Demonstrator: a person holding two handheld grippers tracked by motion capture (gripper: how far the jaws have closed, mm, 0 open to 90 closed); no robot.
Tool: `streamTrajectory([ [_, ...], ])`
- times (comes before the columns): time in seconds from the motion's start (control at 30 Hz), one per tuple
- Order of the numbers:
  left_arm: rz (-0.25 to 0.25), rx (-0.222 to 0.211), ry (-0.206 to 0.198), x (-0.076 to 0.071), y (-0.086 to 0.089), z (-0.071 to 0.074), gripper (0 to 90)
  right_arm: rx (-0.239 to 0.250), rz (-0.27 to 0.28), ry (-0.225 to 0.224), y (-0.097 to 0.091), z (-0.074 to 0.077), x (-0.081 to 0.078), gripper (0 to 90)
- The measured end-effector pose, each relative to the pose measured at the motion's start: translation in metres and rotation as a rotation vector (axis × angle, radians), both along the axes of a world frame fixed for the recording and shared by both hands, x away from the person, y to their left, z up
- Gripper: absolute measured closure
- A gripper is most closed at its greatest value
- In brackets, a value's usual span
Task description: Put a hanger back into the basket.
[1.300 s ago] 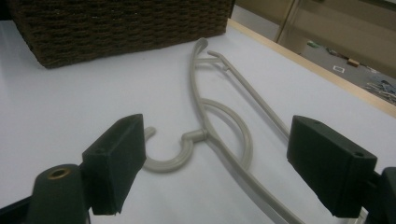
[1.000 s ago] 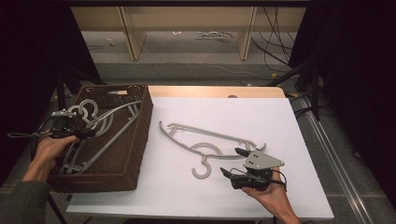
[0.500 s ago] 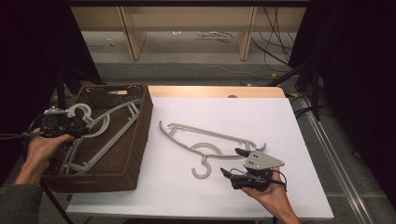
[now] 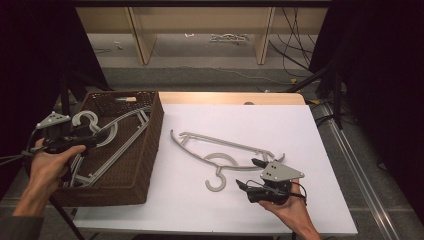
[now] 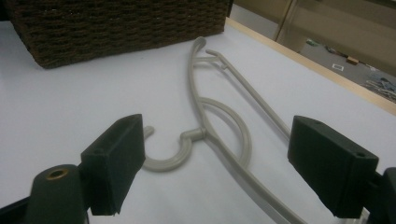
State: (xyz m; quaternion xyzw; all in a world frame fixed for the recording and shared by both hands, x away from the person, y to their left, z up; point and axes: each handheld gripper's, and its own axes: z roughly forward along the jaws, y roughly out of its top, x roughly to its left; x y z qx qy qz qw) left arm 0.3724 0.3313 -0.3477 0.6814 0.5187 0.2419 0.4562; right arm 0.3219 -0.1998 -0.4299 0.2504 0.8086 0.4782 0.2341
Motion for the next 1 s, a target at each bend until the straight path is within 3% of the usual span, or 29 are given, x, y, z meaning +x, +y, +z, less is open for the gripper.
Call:
streamTrajectory([
  [0.13,-0.075,-0.063,-0.022,-0.013,-0.026,0.006,19.1,0.003,-0.002,-0.004,0.001,0.000,0.000,19.8],
  [0.33,-0.143,-0.083,-0.064,-0.028,-0.060,0.004,17.8,-0.003,0.006,0.001,0.001,-0.001,0.000,19.8],
  [0.63,-0.183,-0.124,-0.128,-0.037,-0.088,-0.003,17.0,0.001,0.004,0.005,0.001,-0.001,0.000,19.7],
  [0.73,-0.254,-0.142,-0.159,-0.043,-0.100,-0.006,17.0,-0.001,0.006,0.002,0.001,-0.001,0.000,19.7],
  [0.8,-0.289,-0.127,-0.159,-0.046,-0.107,-0.007,16.9,0.003,0.005,0.002,0.002,-0.002,0.000,19.7],
  [1.0,-0.331,-0.141,-0.181,-0.055,-0.126,-0.015,16.9,-0.001,0.005,0.007,0.002,-0.001,-0.001,19.7],
])
